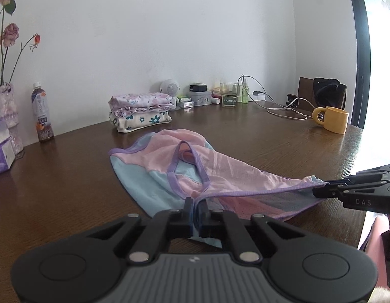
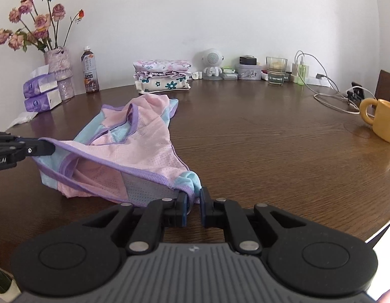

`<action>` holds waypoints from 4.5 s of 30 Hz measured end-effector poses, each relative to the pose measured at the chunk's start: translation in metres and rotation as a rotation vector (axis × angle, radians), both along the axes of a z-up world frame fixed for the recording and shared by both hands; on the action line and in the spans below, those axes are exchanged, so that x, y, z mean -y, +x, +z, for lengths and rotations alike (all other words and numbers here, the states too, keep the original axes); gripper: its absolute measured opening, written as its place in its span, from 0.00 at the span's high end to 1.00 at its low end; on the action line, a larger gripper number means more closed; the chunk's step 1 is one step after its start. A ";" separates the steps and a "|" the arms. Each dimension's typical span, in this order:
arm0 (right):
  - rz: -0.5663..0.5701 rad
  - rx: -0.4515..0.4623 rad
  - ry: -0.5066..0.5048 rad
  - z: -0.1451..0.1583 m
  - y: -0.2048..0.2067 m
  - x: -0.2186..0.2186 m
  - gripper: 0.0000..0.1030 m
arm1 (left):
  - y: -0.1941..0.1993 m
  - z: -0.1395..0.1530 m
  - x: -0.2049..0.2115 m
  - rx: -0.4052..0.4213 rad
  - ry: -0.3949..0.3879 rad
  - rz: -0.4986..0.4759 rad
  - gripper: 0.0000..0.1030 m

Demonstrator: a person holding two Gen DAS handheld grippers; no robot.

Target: Fold clothes

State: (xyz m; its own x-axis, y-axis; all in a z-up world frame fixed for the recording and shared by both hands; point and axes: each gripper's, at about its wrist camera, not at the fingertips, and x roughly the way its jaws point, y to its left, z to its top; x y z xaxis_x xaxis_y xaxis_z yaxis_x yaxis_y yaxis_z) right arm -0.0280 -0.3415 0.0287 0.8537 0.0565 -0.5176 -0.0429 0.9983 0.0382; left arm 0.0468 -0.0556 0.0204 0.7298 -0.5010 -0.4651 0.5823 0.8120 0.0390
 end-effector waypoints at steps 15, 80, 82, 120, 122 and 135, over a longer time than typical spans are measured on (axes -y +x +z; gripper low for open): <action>-0.028 -0.010 0.023 -0.004 0.001 0.005 0.89 | 0.001 -0.007 -0.001 -0.019 0.017 0.016 0.91; 0.098 0.713 -0.106 0.409 0.096 -0.044 0.98 | 0.026 0.364 -0.021 0.678 -0.178 0.372 0.97; 0.105 0.723 -0.109 0.420 0.095 -0.046 0.98 | 0.019 0.376 -0.019 0.704 -0.146 0.378 0.97; 0.204 0.630 -0.246 0.350 0.330 -0.150 0.98 | 0.157 0.354 -0.080 0.691 -0.099 0.547 0.93; 0.245 0.590 -0.299 0.318 0.322 -0.144 0.98 | 0.135 0.319 -0.074 0.666 -0.019 0.504 0.93; 0.546 0.184 -0.416 0.086 0.087 -0.114 0.98 | -0.063 0.040 -0.041 0.258 0.254 0.238 0.97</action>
State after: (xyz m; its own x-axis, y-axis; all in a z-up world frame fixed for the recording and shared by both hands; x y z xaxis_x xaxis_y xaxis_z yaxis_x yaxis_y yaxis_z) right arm 0.0587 -0.2275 0.1151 0.8355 0.3301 -0.4393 -0.5104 0.7623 -0.3979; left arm -0.0166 -0.0150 0.0600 0.9196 -0.1980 -0.3393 0.3252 0.8682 0.3748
